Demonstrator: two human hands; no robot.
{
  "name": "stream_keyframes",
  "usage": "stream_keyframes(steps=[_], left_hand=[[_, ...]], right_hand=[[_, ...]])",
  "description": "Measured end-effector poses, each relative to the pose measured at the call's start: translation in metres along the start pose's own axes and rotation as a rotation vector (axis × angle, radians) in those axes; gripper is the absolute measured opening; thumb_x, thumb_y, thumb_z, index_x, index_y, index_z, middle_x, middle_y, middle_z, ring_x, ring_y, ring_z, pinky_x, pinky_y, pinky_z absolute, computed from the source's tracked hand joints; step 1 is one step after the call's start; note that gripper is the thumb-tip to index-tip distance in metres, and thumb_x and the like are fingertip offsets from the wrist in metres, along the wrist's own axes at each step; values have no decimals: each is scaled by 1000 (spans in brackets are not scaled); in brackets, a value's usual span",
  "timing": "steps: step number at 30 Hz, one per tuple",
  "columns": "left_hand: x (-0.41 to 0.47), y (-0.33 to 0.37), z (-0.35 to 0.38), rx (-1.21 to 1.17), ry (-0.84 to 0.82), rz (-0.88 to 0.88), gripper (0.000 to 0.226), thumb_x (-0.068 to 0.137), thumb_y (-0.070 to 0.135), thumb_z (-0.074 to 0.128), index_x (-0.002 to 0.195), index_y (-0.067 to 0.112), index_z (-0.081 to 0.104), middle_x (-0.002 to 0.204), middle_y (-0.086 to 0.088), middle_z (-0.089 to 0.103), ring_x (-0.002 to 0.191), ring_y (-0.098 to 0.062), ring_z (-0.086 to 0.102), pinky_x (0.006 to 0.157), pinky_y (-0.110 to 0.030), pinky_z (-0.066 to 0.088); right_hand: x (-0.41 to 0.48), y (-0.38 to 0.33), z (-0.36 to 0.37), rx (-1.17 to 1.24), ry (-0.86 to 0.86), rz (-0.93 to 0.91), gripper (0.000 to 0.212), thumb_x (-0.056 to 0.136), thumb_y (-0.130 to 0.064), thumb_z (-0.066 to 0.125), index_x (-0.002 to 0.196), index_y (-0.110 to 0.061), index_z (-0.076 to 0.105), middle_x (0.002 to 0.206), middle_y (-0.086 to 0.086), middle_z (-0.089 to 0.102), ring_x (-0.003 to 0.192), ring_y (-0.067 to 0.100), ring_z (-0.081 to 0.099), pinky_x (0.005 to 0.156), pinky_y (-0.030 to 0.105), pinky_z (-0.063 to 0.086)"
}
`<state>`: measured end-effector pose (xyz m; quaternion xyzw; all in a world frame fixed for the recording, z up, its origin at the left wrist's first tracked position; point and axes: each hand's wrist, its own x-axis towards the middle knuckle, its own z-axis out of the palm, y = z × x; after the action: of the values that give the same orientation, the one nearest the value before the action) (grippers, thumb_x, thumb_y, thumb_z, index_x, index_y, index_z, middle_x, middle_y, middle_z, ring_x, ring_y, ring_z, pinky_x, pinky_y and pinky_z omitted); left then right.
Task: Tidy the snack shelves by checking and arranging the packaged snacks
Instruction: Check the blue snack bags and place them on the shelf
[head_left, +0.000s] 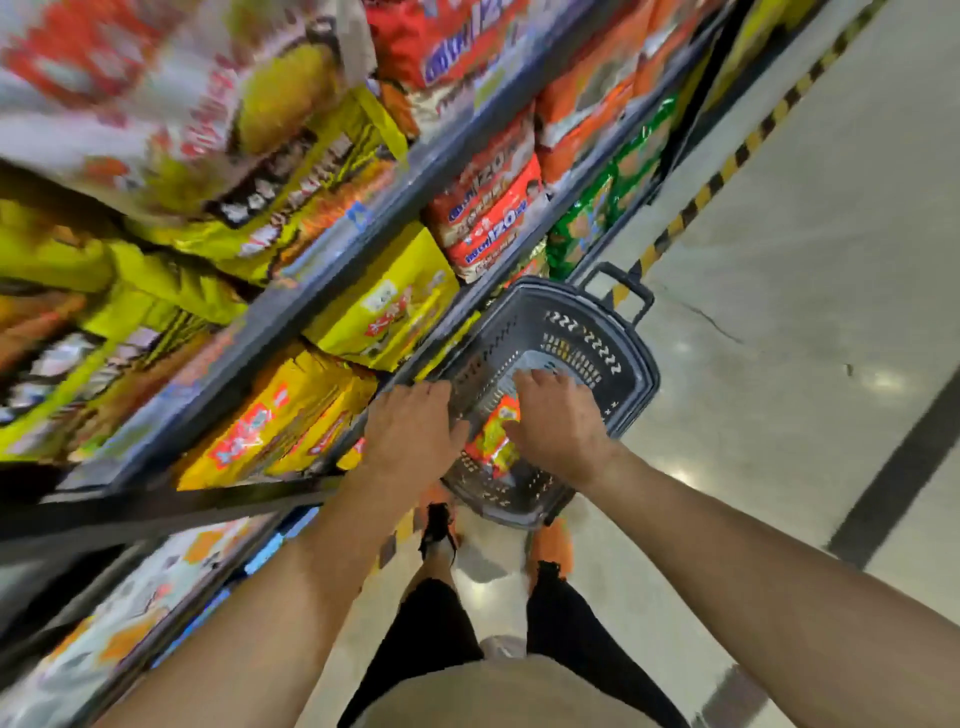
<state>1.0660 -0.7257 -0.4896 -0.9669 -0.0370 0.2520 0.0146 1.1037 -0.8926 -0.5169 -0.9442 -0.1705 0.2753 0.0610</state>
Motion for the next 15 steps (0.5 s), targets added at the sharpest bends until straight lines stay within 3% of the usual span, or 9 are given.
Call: stream_keyframes(steps=[5,8,11,15], left_hand=[[-98,-27,-80,-81,200,-192,47,101,52,55,135,19,58,131,-7,67,123,-33,61,98,-41,48],[-154,-52,-120,-120,357,-272,44,97,48,55,118,11,66,112,-15,71,105,-39,68,89,-46,54],[-212,-82,-144,-123,373,-406,49,100,52,53,135,18,58,129,-10,68,123,-35,62,101,-43,47],[-294,-125,-156,-85,523,-539,45,98,56,53,128,23,58,128,-5,68,122,-32,62,97,-42,47]], right_hand=[[-50,-57,-97,-119,134,-225,59,100,-49,60,146,-14,44,143,11,52,135,35,47,107,49,42],[-83,-107,-141,-181,240,-376,66,99,-51,61,150,-15,42,147,10,52,138,36,45,109,48,41],[-123,-163,-174,-240,330,-518,67,98,-52,62,150,-14,42,147,11,51,138,35,46,110,46,40],[-179,-234,-189,-298,437,-700,67,97,-53,61,149,-14,44,143,11,56,132,36,52,107,45,42]])
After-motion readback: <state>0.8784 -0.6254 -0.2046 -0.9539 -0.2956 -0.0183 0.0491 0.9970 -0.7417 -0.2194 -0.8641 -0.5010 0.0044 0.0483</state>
